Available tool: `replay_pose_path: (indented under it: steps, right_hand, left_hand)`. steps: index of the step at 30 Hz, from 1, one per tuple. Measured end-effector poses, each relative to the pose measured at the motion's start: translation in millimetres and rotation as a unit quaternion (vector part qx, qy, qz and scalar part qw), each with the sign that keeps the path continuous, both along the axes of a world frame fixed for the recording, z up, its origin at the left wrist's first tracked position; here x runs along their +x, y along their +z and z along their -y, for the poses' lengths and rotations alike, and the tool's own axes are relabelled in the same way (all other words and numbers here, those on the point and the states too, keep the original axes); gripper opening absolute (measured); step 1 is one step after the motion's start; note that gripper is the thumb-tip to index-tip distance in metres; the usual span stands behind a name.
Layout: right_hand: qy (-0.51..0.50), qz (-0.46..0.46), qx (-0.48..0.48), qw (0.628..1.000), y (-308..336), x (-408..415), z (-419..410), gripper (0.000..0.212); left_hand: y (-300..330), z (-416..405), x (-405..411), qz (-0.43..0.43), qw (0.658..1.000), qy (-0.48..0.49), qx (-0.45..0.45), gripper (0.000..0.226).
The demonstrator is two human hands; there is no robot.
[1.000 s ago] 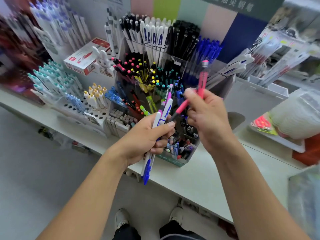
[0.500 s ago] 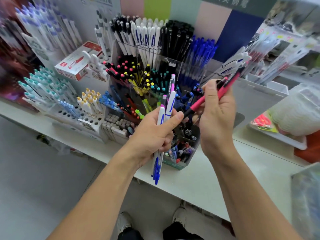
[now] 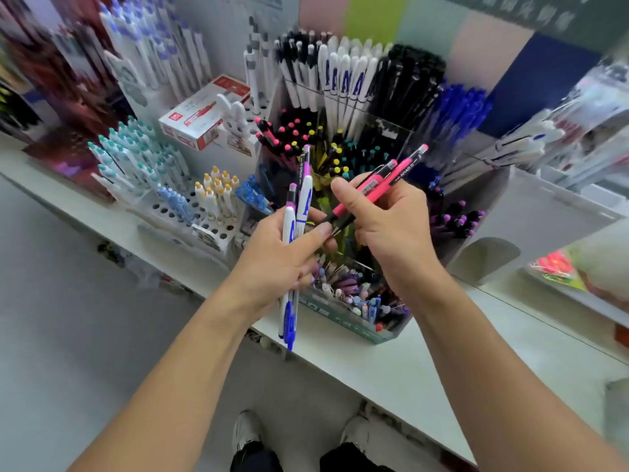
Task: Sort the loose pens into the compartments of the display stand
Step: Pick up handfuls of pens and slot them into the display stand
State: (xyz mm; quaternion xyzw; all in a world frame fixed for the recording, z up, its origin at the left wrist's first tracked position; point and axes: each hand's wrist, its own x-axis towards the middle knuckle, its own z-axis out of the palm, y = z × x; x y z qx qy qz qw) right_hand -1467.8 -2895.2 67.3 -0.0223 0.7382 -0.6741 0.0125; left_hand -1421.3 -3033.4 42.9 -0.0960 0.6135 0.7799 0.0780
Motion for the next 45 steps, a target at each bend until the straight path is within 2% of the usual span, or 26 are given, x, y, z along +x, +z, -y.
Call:
replay_pose_path:
  steps: [4,7,9,11,13,15,19,23,26,29,31,34,37,39,43,45]
  right_hand:
    - [0.035,0.039,-0.069,0.996,19.3,-12.6,16.4,0.024]
    - [0.066,0.01,-0.027,0.997,33.3,-22.6,26.4,0.013]
    - [0.087,-0.036,0.014,0.995,42.6,-30.3,29.9,0.008]
    - [0.053,-0.135,0.035,0.989,57.4,-42.4,27.4,0.009]
    - [0.018,-0.24,0.079,0.967,72.9,-56.6,26.4,0.007]
    - [0.005,-0.283,0.149,0.948,74.5,-76.3,36.6,0.007]
    - [0.028,-0.274,0.286,0.918,42.7,-106.0,71.5,0.016]
    - [0.037,-0.223,0.311,0.923,41.9,-119.2,83.4,0.013]
    - [0.087,-0.197,0.37,0.904,61.9,-121.0,82.1,0.012]
    - [0.108,-0.215,0.375,0.895,71.3,-117.9,82.0,0.008]
    - [0.114,-0.218,0.414,0.876,64.5,-117.4,83.9,0.005]
    - [0.133,-0.211,0.468,0.848,47.2,-120.0,86.4,0.011]
    - [0.169,-0.209,0.539,0.798,32.9,-115.6,90.4,0.035]
    - [0.161,-0.22,0.535,0.8,26.2,-113.1,89.7,0.041]
    - [0.067,-0.303,0.487,0.816,21.6,-113.1,86.6,0.027]
    - [0.088,-0.323,0.487,0.807,23.5,-112.2,87.9,0.025]
  left_hand:
    - [-0.8,23.4,-2.2,-0.004,0.999,0.035,0.022,0.003]
    - [-1.2,42.6,-4.4,-0.005,0.999,0.048,0.016,0.003]
    - [-3.4,53.5,-5.9,0.014,0.998,0.062,0.013,0.005]
    - [-7.5,62.1,-8.3,0.031,0.996,0.085,0.02,0.012]
    - [-11.8,68.4,-8.6,0.045,0.994,0.089,0.039,0.018]
    - [-13.9,71.5,-8.5,0.056,0.993,0.063,0.081,0.023]
    - [-14.2,71.6,-10.0,0.066,0.987,0.022,0.148,0.032]
    - [-16.3,74.3,-11.2,0.06,0.984,-0.018,0.166,0.037]
    - [-19.4,76.8,-13.3,0.06,0.983,-0.027,0.171,0.036]
    - [-20.5,77.4,-15.2,0.065,0.981,-0.007,0.181,0.022]
    - [-21.5,77.2,-15.7,0.069,0.981,0.007,0.181,0.009]
    - [-21.8,76.0,-18.5,0.071,0.984,0.014,0.161,0.007]
    - [-22.3,76.8,-21.0,0.075,0.986,0.022,0.148,0.012]
    - [-22.2,77.6,-21.7,0.078,0.986,0.024,0.147,0.017]
    - [-22.8,79.0,-19.8,0.07,0.988,0.011,0.137,0.022]
    - [-23.4,79.7,-18.1,0.069,0.989,0.002,0.131,0.022]
